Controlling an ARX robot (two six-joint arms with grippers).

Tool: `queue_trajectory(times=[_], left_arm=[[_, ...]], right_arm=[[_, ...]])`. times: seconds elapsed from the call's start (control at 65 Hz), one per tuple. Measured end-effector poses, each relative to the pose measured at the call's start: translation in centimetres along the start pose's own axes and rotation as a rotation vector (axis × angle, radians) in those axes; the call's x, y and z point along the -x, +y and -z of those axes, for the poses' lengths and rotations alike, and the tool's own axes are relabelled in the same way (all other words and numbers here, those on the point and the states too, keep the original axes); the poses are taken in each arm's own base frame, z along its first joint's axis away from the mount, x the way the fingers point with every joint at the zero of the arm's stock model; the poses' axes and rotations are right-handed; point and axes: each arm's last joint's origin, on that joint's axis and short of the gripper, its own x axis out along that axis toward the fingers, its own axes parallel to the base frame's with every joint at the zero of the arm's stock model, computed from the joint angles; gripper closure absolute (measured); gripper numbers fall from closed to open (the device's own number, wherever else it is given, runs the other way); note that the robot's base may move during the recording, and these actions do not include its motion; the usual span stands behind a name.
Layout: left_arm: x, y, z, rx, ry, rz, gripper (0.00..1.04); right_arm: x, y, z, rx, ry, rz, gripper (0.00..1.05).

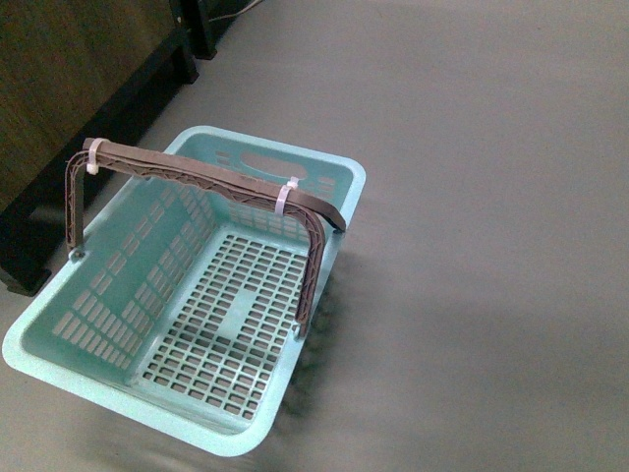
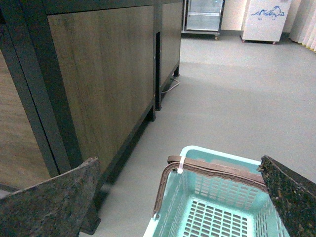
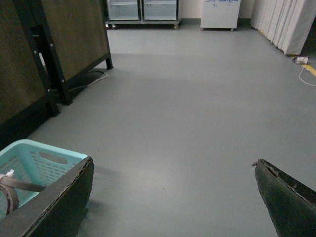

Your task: Pick lemon and mango into basket

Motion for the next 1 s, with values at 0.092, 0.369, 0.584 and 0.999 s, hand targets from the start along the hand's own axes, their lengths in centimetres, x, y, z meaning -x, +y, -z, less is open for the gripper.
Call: queue_trajectory(times=[0.092, 0.369, 0.584, 0.999], left_arm=[[0.0, 0.0, 0.0, 0.0, 0.0, 0.0, 0.07], [-0.1, -0.3, -0.2, 0.172, 0.408, 0.181, 0.07], [-2.5, -1.2, -2.0, 0.511, 0.581, 0.224, 0.07], [-13.5, -1.3, 5.0, 1.053, 0.771, -0.192, 0.07]], right_arm=[[0.0, 0.0, 0.0, 0.0, 0.0, 0.0, 0.09], [0.0, 0.0, 0.0, 0.0, 0.0, -0.002, 0.09], [0.0, 0.0, 0.0, 0.0, 0.0, -0.001, 0.09], [0.0, 0.0, 0.0, 0.0, 0.0, 0.0, 0.09]])
